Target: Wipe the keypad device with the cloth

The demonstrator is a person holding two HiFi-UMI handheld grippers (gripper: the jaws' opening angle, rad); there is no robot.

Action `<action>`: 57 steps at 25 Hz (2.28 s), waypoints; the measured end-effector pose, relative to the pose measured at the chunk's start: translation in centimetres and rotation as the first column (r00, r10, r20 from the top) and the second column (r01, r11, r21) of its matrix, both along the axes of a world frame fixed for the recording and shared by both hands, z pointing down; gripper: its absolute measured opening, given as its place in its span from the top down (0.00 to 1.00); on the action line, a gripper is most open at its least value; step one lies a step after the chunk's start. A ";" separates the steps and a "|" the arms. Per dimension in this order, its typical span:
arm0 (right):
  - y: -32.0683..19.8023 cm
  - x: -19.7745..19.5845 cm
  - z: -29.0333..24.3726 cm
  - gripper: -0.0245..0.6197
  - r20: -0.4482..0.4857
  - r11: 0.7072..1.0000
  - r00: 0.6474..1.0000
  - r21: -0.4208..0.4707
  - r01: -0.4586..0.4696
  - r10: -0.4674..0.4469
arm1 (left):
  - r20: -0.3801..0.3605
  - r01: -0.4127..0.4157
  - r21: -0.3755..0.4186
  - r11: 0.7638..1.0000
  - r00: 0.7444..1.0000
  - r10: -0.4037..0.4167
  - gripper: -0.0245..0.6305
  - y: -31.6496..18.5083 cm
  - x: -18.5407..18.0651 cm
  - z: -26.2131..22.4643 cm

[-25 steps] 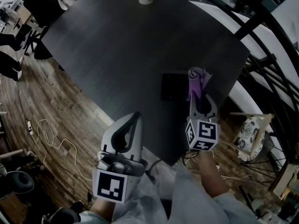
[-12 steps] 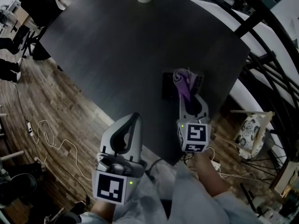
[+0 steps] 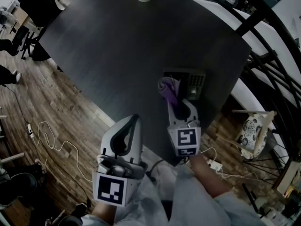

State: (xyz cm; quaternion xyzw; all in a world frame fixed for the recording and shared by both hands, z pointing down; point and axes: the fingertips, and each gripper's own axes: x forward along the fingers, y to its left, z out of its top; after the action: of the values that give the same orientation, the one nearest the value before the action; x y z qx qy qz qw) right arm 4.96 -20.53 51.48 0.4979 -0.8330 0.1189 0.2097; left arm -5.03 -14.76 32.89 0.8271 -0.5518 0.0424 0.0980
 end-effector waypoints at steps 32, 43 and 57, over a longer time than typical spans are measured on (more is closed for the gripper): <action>0.6 12.0 1.4 0.81 0.024 0.952 0.953 -0.070 -0.299 0.302 | -0.005 -0.065 0.014 0.998 0.998 0.065 0.94 0.4 2.6 -0.8; -2.9 12.0 -6.7 0.81 -0.275 0.969 0.952 0.237 -0.068 0.134 | -0.014 -0.065 0.035 0.997 0.998 0.066 0.94 0.3 2.8 -1.5; -8.2 1.3 -7.8 0.81 -0.721 0.804 0.648 0.220 0.552 -0.247 | -0.006 -0.025 0.031 0.999 1.000 0.025 0.94 0.7 1.3 -1.3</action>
State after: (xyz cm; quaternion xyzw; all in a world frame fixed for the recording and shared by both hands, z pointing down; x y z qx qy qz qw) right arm 6.31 -28.71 43.69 0.3376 -0.7988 -0.2982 0.3988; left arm -3.71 -14.05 31.57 0.8354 -0.5418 0.0327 0.0865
